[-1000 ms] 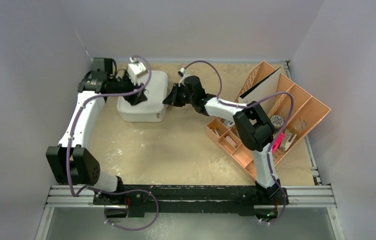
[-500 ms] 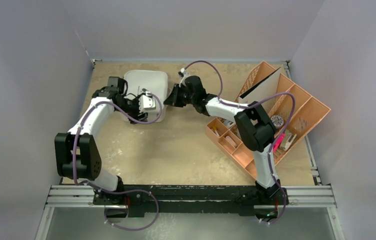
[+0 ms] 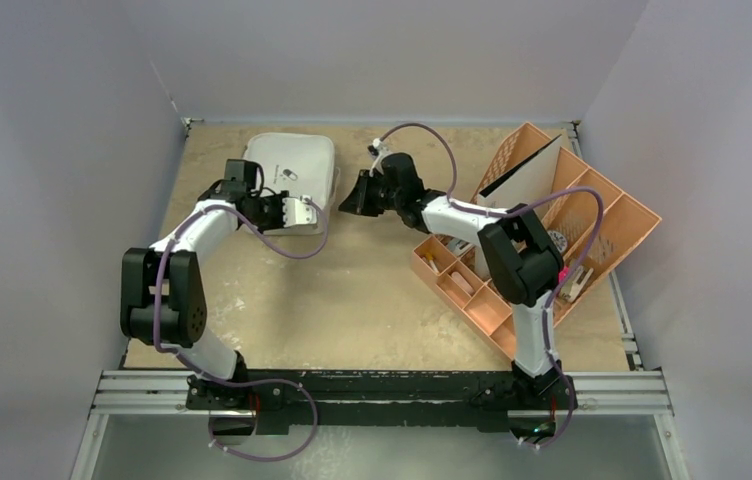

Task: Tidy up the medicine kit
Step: Zip the medicine box at the center of the board.

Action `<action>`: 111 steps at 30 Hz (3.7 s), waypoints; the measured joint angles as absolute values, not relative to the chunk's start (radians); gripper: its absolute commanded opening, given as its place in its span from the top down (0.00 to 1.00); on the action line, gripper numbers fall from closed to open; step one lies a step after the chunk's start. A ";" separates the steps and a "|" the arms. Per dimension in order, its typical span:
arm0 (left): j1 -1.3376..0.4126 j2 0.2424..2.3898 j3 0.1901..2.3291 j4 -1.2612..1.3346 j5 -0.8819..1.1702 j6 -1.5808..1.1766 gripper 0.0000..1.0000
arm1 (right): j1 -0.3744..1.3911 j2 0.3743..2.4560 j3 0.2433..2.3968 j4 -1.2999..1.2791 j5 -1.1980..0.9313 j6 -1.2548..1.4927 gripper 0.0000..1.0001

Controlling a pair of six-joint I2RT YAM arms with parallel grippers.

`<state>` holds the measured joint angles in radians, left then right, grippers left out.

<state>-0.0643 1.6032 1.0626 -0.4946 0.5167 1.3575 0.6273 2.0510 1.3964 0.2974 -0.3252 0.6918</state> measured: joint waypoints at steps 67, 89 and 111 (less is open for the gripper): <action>-0.112 1.555 1.156 -0.484 0.654 0.716 1.00 | 0.774 2.026 1.129 0.925 -0.073 0.027 0.74; -0.106 1.555 1.154 -0.458 0.640 0.648 1.00 | 0.785 2.042 1.166 0.889 -0.077 0.079 1.00; -0.092 1.556 1.117 -0.458 0.619 0.585 1.00 | 0.784 2.069 1.164 0.917 -0.230 0.074 1.00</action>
